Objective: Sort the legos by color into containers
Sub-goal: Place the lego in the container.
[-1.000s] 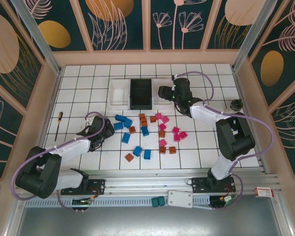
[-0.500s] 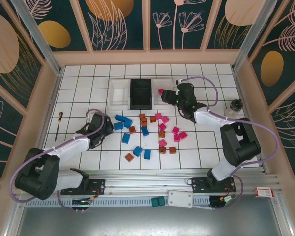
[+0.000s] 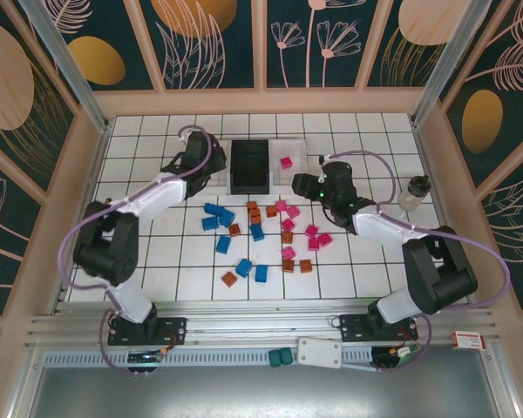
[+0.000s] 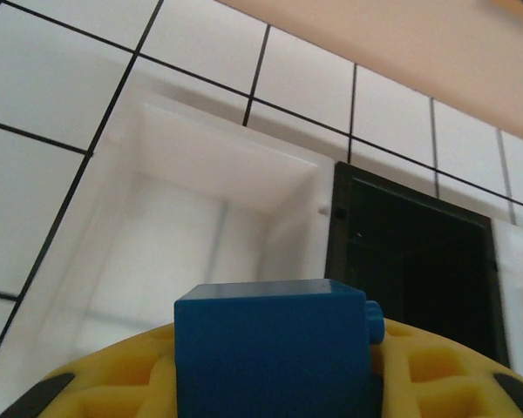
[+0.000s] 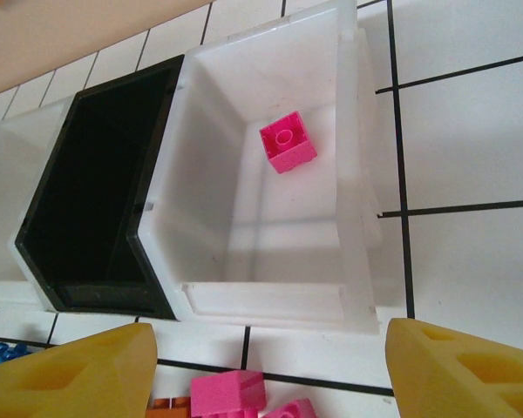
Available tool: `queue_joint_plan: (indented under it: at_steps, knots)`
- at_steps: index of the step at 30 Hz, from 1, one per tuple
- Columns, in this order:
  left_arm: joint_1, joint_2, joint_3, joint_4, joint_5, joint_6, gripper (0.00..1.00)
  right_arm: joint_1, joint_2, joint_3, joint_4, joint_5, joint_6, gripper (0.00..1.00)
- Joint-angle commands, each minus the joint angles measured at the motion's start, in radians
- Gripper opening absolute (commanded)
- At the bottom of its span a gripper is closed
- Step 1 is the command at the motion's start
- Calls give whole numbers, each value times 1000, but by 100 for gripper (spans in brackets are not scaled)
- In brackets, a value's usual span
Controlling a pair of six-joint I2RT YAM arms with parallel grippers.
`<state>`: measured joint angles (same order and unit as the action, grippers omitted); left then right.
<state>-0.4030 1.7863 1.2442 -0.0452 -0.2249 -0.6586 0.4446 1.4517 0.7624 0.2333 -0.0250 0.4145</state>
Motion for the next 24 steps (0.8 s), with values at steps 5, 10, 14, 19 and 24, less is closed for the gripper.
queue_joint_plan:
  at_steps: [5,10,14,19,24]
  knots:
    - [21,150,181,-91,-89,28,29,6,-143,-91,-16,-10,29,71]
    - [29,185,233,-96,-52,15,62,5,-216,-139,-31,-20,27,72]
    - [29,127,245,-78,-9,8,84,5,-228,-149,-50,-33,24,73]
    - [13,-20,197,-28,78,12,99,6,-207,-162,-67,-57,17,73]
    - [-71,-216,8,37,90,31,99,7,-170,-170,-122,-13,26,72]
